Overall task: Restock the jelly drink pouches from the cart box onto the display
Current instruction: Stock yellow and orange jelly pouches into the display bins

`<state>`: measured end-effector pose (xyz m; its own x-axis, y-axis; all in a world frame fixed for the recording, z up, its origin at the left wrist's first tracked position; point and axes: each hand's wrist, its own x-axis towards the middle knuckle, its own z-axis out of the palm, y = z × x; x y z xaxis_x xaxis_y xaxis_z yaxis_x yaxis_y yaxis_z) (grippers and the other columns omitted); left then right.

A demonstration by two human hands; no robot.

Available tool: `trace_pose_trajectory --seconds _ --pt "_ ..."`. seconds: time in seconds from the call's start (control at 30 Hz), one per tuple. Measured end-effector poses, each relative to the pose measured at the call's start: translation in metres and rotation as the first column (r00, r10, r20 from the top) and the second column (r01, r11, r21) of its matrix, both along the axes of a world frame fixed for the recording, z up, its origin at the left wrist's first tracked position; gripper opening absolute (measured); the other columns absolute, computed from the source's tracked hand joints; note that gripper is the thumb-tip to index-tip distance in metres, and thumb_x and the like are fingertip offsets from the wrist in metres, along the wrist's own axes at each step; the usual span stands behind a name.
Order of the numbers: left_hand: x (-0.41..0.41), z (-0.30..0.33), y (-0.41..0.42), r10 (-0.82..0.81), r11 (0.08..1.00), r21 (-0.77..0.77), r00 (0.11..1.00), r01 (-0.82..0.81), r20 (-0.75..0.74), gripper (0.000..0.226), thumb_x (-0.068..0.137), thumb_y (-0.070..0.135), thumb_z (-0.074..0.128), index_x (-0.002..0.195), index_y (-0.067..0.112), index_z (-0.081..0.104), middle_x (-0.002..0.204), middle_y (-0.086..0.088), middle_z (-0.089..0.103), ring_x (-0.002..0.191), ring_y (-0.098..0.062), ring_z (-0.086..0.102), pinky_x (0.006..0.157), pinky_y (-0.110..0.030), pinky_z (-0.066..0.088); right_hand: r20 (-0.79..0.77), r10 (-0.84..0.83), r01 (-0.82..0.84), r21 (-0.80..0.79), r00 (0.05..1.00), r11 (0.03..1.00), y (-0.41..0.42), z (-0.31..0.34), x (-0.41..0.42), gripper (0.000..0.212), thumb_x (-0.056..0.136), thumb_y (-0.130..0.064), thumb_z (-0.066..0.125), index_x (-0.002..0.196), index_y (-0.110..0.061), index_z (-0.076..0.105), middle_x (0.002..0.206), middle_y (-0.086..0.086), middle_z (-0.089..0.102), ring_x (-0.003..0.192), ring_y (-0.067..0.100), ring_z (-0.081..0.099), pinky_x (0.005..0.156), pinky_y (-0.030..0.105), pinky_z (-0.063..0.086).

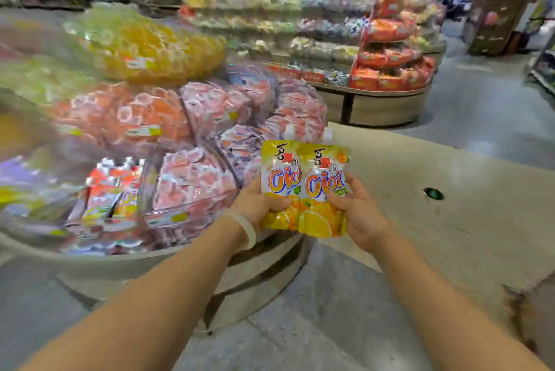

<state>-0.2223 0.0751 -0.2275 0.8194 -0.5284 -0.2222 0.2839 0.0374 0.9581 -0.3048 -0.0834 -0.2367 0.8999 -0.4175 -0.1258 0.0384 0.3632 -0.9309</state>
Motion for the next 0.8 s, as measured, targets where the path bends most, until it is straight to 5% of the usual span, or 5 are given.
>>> trace_pose_trajectory --seconds 0.27,0.33,0.5,0.6,0.8 --pt "0.073 -0.001 0.127 0.317 0.948 0.044 0.949 -0.316 -0.011 0.039 0.076 -0.015 0.064 0.102 0.014 0.062 0.082 -0.007 0.071 0.075 -0.027 0.066 0.079 -0.049 0.054 -0.026 0.293 -0.294 -0.046 0.956 0.955 0.109 -0.001 0.131 0.037 0.089 0.007 0.053 0.117 -0.017 0.051 0.114 0.012 0.063 0.096 0.028 0.064 0.091 0.048 0.051" --pt "0.091 -0.001 0.155 0.402 0.915 0.031 0.915 -0.402 -0.018 0.039 0.076 -0.017 0.063 0.1 0.014 0.063 0.072 -0.004 0.072 0.064 -0.023 0.067 0.066 -0.04 0.059 -0.029 0.36 -0.361 -0.079 0.933 0.929 0.135 -0.001 0.164 0.04 0.089 0.006 0.054 0.123 -0.013 0.048 0.116 0.012 0.063 0.1 0.03 0.063 0.094 0.051 0.049" --pt "0.13 0.008 0.218 0.565 0.825 0.001 0.824 -0.565 -0.04 0.043 0.077 -0.018 0.061 0.098 0.019 0.064 0.073 -0.005 0.074 0.067 -0.026 0.069 0.068 -0.045 0.06 -0.01 0.523 -0.519 -0.149 0.852 0.842 0.203 0.009 0.239 0.029 0.088 0.008 0.054 0.104 -0.016 0.052 0.096 0.003 0.065 0.083 0.02 0.062 0.085 0.042 0.051" --pt "0.145 0.014 0.255 0.634 0.77 -0.033 0.771 -0.637 -0.057 0.039 0.079 -0.019 0.058 0.097 0.016 0.063 0.068 -0.003 0.073 0.057 -0.02 0.07 0.051 -0.035 0.059 -0.01 0.607 -0.6 -0.169 0.795 0.782 0.244 0.009 0.279 0.033 0.089 0.007 0.054 0.115 -0.013 0.049 0.104 0.008 0.062 0.089 0.024 0.061 0.09 0.045 0.049" --pt "0.166 0.003 0.33 0.753 0.655 -0.01 0.654 -0.755 -0.072 0.046 0.079 -0.018 0.059 0.115 0.011 0.059 0.085 -0.009 0.071 0.067 -0.023 0.069 0.057 -0.037 0.06 -0.052 0.72 -0.72 -0.128 0.692 0.682 0.332 -0.004 0.323 0.032 0.089 0.005 0.055 0.112 -0.018 0.049 0.096 0.004 0.065 0.083 0.021 0.063 0.085 0.041 0.051"
